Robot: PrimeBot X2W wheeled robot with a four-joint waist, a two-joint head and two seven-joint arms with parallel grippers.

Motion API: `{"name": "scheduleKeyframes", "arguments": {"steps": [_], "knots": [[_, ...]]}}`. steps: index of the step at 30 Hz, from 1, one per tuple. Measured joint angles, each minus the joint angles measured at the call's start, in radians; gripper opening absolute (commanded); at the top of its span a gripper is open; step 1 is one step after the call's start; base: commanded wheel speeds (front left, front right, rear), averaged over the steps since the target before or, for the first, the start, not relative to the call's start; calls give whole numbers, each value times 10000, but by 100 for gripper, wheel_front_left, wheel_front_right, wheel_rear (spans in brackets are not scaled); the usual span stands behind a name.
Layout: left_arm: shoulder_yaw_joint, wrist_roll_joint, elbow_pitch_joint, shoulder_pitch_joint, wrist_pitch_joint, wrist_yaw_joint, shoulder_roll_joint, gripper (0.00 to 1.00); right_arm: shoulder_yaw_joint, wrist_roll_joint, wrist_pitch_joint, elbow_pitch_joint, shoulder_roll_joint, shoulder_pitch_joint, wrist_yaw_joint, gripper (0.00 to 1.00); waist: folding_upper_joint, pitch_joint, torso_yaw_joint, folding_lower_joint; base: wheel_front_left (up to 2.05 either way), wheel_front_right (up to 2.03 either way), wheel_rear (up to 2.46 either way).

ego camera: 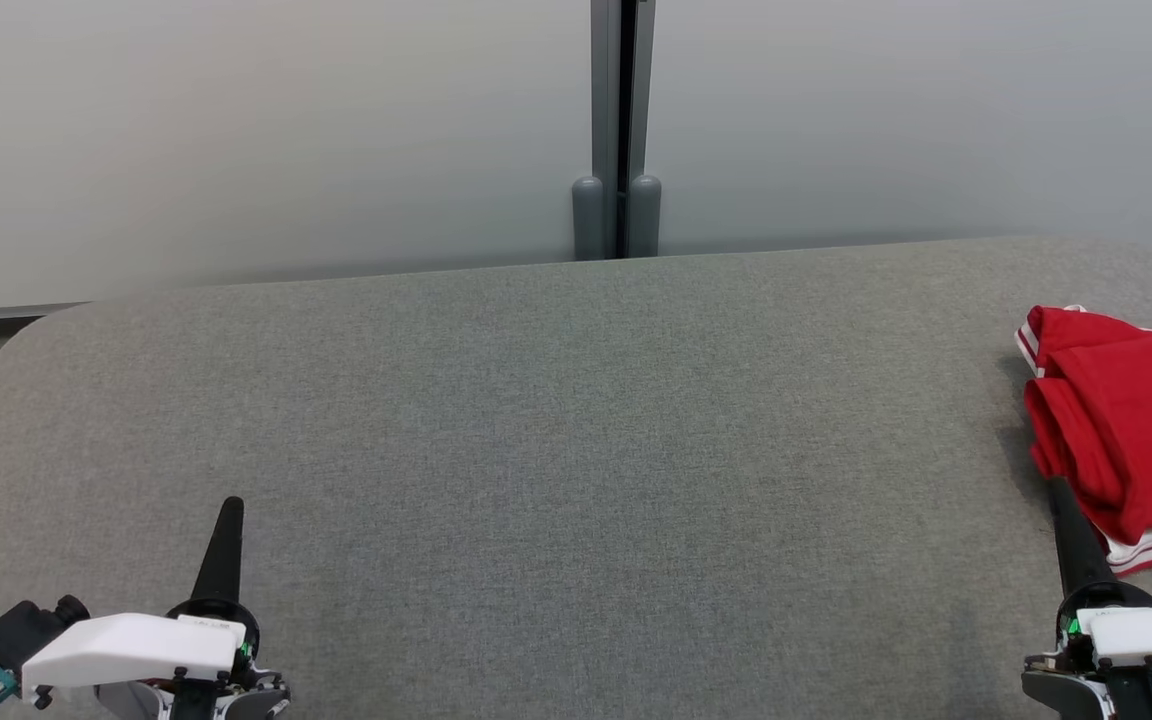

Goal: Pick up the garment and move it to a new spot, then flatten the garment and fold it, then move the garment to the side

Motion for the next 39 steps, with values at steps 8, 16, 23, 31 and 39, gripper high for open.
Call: {"name": "scheduleKeyframes", "arguments": {"steps": [8,16,23,31,39], "knots": [[211,-617,54,-99,169,-176,-88,0,-90,640,48,119,54,-128,0,0,0,34,-19,0,0,0,0],[412,-1197,100,-253,339,-351,-203,0,-157,1252,136,244,111,-311,0,0,0,68,-38,0,0,0,0],[593,-1666,144,-314,479,-495,-265,0,-207,1733,199,328,165,-396,0,0,0,96,-54,0,0,0,0],[773,-2182,186,-443,617,-656,-337,0,-261,2284,249,428,224,-519,0,0,0,130,-73,0,0,0,0],[930,-2575,211,-502,750,-759,-405,0,-322,2740,316,533,268,-602,0,0,0,159,-89,0,0,0,0]]}}
